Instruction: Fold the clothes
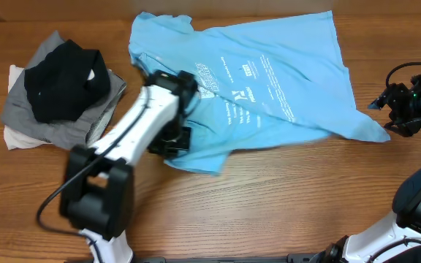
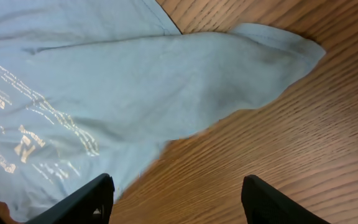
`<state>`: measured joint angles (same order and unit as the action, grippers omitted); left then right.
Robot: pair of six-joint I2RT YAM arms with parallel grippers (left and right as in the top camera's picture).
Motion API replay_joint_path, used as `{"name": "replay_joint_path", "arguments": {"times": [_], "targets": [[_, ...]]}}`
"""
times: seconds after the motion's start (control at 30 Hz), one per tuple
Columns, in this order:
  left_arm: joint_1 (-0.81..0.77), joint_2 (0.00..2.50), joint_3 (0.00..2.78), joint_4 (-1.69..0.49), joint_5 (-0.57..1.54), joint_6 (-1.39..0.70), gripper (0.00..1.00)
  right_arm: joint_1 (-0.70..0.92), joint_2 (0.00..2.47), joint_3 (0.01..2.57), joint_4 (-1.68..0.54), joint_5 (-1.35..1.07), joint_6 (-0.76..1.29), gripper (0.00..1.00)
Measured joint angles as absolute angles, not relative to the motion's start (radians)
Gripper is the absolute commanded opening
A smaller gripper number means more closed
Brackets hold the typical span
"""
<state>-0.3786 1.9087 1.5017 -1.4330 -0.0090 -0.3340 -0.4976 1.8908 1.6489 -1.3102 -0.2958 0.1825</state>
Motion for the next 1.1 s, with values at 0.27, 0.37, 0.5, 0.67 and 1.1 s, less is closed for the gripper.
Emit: {"name": "replay_joint_path", "arguments": {"times": [0.27,0.37,0.5,0.67,1.1], "targets": [[-0.248,1.825,1.505,-1.583,-0.125,-0.334,0.04,-0.498,1.891,1.647,-1.310,-0.295,0.183,0.79],[-0.217,1.825,1.465,-1.583,-0.155,-0.334,0.04,-0.498,1.891,1.633,-1.300,-0.296,0.183,0.79],[-0.173,1.825,1.382,-1.541,-0.164,-0.334,0.04,-0.496,1.890,1.584,-1.273,-0.296,0.191,0.80],[-0.162,1.825,1.319,-1.491,-0.151,-0.334,0.04,-0.489,1.890,1.465,-1.241,-0.271,0.215,0.83],[-0.124,1.825,1.278,-1.469,-0.143,-0.334,0.04,-0.500,1.885,1.117,-0.974,-0.284,0.288,0.04]]}}
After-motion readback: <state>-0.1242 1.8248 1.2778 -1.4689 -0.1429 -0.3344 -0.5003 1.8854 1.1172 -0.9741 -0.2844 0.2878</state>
